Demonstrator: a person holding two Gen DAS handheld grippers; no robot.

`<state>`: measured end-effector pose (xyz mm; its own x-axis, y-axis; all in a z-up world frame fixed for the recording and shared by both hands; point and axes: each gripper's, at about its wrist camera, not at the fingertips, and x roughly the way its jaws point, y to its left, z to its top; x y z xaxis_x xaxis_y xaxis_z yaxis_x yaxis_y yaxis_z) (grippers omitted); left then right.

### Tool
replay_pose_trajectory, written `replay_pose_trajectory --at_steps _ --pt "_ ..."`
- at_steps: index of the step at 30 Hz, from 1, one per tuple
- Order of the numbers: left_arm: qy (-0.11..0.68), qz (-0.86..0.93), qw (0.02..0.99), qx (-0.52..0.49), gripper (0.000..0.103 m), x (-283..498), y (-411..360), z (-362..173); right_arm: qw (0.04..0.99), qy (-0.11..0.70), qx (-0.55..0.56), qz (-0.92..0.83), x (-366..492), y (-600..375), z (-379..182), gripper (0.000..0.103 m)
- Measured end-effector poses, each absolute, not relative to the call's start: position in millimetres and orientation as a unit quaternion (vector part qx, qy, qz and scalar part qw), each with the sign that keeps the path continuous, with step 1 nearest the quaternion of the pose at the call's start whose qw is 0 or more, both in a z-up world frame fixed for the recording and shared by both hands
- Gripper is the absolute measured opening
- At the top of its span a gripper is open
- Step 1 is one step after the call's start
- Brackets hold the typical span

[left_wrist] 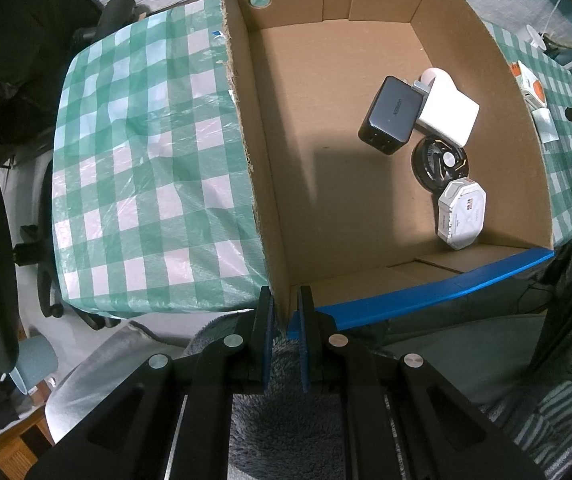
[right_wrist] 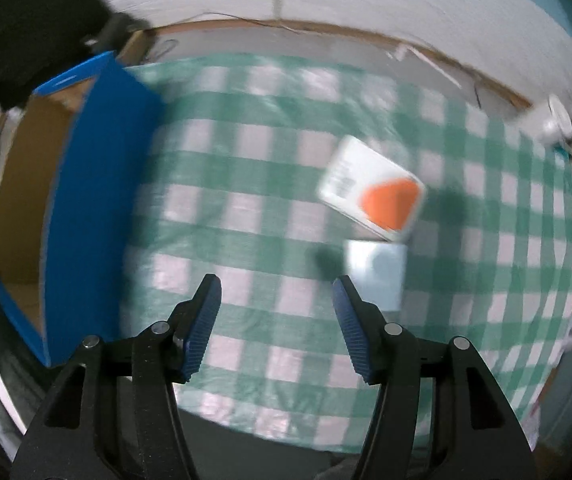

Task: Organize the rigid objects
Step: 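Move the right tool back and grasp the second white square charger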

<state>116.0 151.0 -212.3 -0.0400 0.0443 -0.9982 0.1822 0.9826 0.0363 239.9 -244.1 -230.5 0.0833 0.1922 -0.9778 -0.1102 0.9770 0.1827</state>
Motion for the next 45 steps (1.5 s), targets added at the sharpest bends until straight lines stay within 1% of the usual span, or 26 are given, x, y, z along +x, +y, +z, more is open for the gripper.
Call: replay_pose_trajectory --at_steps 7,14,21,22,23,24,29,36,45 --pt "0.720 -0.051 0.688 0.078 0.009 115.2 151.9 -211.5 0.729 0.680 0.043 0.061 248.2 -279.7 -261.9 0.059" --pt "0.719 -0.051 0.689 0.077 0.009 114.7 152.4 -211.4 0.719 0.691 0.045 0.054 253.7 -288.2 -291.4 0.059" --pt "0.720 -0.051 0.687 0.078 0.009 114.0 152.8 -211.5 0.718 0.694 0.033 0.047 255.7 -288.9 -305.6 0.059" --pt "0.720 -0.051 0.687 0.078 0.009 113.9 152.9 -211.4 0.719 0.693 0.029 0.045 255.9 -288.0 -306.5 0.058" --pt "0.720 -0.051 0.688 0.077 0.009 114.5 152.9 -211.5 0.719 0.693 0.020 0.040 256.0 -287.0 -308.0 0.055" --pt "0.720 -0.051 0.688 0.077 0.009 114.2 153.0 -211.5 0.718 0.694 0.017 0.037 254.7 -286.7 -308.8 0.053" --pt "0.720 -0.051 0.688 0.077 0.009 114.6 152.8 -211.5 0.710 0.704 0.009 0.036 249.6 -288.2 -319.6 0.052" --pt "0.720 -0.051 0.688 0.077 0.009 114.6 152.8 -211.6 0.709 0.704 0.007 0.039 242.9 -286.4 -318.3 0.052" --pt "0.720 -0.051 0.688 0.077 0.009 114.1 153.9 -212.1 0.712 0.699 0.010 0.062 234.4 -257.6 -288.7 0.052"
